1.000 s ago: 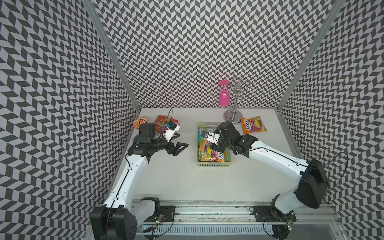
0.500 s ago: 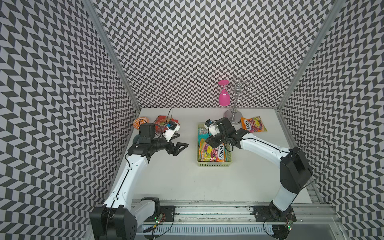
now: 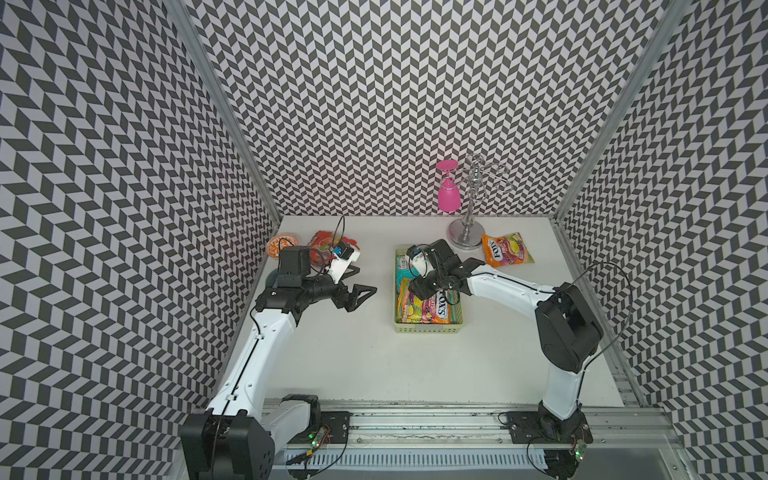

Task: Put the candies in the basket
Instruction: Place the candy in the basket.

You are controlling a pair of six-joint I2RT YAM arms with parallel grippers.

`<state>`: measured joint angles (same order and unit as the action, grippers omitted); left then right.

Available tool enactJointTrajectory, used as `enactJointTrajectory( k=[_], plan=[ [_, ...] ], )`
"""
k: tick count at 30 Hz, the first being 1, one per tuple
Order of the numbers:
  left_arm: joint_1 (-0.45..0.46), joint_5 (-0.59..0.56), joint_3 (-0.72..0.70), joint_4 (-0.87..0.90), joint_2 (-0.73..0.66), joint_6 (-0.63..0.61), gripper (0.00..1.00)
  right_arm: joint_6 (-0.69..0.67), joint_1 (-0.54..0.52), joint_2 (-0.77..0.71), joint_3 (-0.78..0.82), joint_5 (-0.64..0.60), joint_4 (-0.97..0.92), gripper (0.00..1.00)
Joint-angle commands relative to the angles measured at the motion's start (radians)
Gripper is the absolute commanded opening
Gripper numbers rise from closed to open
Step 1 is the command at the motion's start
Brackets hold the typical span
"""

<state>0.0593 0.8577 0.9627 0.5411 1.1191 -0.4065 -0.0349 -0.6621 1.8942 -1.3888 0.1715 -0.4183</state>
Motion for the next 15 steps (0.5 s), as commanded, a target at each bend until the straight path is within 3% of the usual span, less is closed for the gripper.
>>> enactJointTrajectory(
  k=[1, 5, 15],
  plan=[
    [0.003, 0.011, -0.012, -0.028, 0.000, 0.001, 0.93, -0.003, 0.005, 0.024, -0.033, 0.025, 0.000, 0.59],
    [0.002, 0.005, 0.005, -0.012, 0.005, 0.001, 0.93, -0.016, 0.015, -0.006, -0.024, -0.002, 0.021, 0.61],
    [0.004, 0.012, -0.006, -0.022, 0.005, 0.002, 0.93, -0.027, 0.060, 0.012, -0.035, 0.125, 0.002, 0.67]
  ],
)
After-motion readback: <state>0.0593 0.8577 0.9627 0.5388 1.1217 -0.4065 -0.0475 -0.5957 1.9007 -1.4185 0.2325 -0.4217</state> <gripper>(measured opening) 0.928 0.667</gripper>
